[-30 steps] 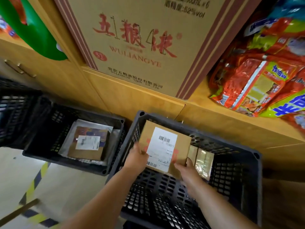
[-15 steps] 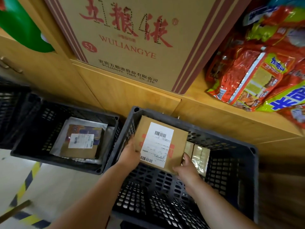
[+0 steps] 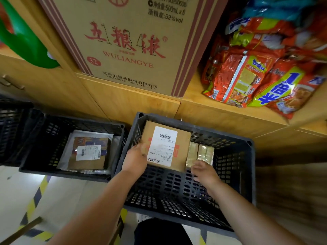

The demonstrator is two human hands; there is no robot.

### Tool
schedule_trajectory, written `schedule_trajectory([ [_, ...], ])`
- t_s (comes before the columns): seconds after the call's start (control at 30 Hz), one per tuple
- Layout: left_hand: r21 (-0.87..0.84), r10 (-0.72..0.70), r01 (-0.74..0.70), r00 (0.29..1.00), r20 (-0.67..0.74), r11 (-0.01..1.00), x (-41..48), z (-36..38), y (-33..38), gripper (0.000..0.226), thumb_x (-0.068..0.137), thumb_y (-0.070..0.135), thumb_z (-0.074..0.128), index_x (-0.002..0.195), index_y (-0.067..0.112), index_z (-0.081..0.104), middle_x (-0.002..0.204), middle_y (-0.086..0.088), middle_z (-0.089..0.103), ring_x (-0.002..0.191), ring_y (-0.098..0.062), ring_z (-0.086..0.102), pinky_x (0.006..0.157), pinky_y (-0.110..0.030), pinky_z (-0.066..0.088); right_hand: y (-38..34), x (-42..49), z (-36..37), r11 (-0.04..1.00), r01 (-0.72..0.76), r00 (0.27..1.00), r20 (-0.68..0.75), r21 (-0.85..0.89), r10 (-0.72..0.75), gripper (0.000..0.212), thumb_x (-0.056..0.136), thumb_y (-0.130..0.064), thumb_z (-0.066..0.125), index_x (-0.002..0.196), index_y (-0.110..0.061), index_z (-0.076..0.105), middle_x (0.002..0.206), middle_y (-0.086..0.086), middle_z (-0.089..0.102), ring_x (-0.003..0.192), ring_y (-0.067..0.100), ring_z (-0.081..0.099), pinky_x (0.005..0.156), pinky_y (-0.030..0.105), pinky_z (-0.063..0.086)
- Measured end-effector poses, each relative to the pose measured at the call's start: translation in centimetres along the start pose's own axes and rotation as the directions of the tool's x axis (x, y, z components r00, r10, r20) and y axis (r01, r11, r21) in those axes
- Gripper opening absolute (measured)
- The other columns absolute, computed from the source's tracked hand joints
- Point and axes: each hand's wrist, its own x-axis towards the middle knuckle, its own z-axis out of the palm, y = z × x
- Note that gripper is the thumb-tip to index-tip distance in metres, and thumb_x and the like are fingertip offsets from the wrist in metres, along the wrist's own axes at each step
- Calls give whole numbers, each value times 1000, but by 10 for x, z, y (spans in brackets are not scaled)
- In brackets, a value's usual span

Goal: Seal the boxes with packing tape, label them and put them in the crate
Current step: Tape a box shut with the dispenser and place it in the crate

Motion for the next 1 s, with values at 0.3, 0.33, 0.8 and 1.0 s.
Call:
schedule_trajectory([
  [0.3, -165, -90, 129, 970, 225, 978, -90, 9, 51, 39, 95, 11, 36, 128, 21, 53, 126, -4, 57, 106, -33, 58, 82, -38, 51, 29, -112, -53, 943, -132, 988, -34, 306, 149, 28, 95, -6, 52, 122, 0, 53, 111, 20, 61, 94, 28, 62, 87, 34, 48],
  [0.33, -157, -78, 117, 969, 235, 981, -97, 12, 57, 38, 94, 10, 37, 126, 20, 55, 124, -5, 58, 104, -27, 59, 85, -37, 49, 33, -122, -57, 937, -137, 987, -41, 321, 158, 27, 96, -6, 51, 122, 0, 53, 109, 20, 61, 96, 29, 62, 88, 35, 48],
  [0.8, -15, 123, -125, 937, 326, 992, -192, 72, 130, 35, 96, 14, 40, 127, 17, 55, 125, 0, 59, 112, -15, 55, 90, -24, 42, 84, -214, -114, 856, 7, 988, -134, 517, 74, 11, 95, -2, 49, 103, -4, 57, 81, 11, 58, 66, 19, 55, 55, 24, 37],
  [1.0, -34, 211, -211, 927, 310, 977, -254, 133, 162, 31, 95, 15, 43, 123, 17, 57, 122, 0, 61, 110, -11, 56, 88, -20, 39, 130, -253, -164, 845, 127, 983, -180, 520, -37, 9, 95, -3, 50, 96, -8, 57, 80, 11, 59, 63, 17, 54, 57, 25, 38],
])
